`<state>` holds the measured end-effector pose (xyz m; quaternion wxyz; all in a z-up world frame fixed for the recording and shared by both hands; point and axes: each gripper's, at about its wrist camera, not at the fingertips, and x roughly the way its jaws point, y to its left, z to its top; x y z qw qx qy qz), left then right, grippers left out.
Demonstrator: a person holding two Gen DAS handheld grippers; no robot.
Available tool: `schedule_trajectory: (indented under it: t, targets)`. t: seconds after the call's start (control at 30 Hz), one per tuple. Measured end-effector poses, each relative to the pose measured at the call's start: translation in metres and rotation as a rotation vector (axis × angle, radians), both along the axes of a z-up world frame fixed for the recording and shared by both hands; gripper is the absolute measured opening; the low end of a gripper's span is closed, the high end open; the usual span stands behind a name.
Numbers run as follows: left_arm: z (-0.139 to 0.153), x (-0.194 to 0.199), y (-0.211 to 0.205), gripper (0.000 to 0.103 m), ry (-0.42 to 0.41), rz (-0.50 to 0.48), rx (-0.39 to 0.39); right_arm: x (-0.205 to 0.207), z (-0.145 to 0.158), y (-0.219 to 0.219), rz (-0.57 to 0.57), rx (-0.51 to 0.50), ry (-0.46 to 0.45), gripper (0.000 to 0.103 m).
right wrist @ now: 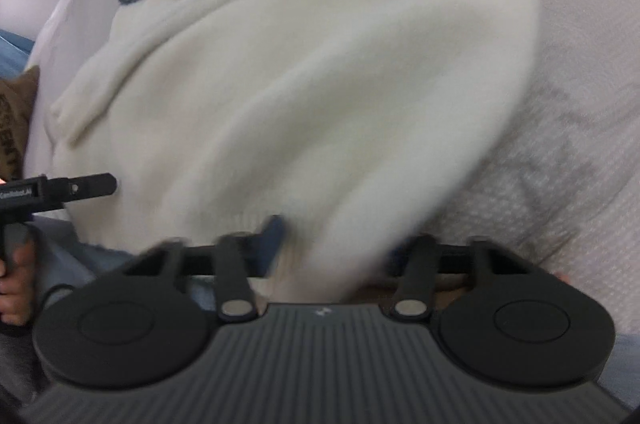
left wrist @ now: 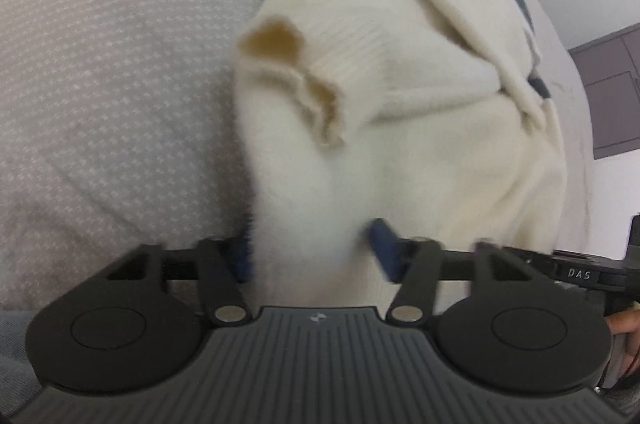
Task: Fold large clothes
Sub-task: 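Close both tools on the sweater's hem, then lift the hem with both tools and fold it toward the collar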
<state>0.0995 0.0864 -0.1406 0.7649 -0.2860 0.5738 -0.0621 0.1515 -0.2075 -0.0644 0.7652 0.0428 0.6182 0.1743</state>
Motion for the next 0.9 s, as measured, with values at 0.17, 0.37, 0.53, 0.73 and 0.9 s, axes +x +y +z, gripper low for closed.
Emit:
schedule_trajectory:
  t: [0.17,0.37,0.53,0.73,0.9]
  targets:
    - [0.008,-0.007,0.024,0.015,-0.027,0.062,-0.186,-0.004,0.021,-0.013,-0.05,0.076,-0.057,0.014]
    - [0.044,-0.022,0.047,0.013,-0.165,0.164,-0.292,-0.01,0.06,-0.045,-0.09,0.209,-0.16,0.01]
    - [0.062,-0.041,0.056,0.012,-0.238,0.246,-0.374,-0.017,0.081,-0.077,-0.128,0.339,-0.226,0.009]
    - [0.071,-0.07,0.069,0.011,-0.272,0.3,-0.435,-0.04,0.099,-0.106,-0.143,0.513,-0.31,0.008]
    - [0.089,-0.103,0.069,0.01,-0.323,0.311,-0.461,-0.06,0.114,-0.125,-0.159,0.593,-0.357,0.008]
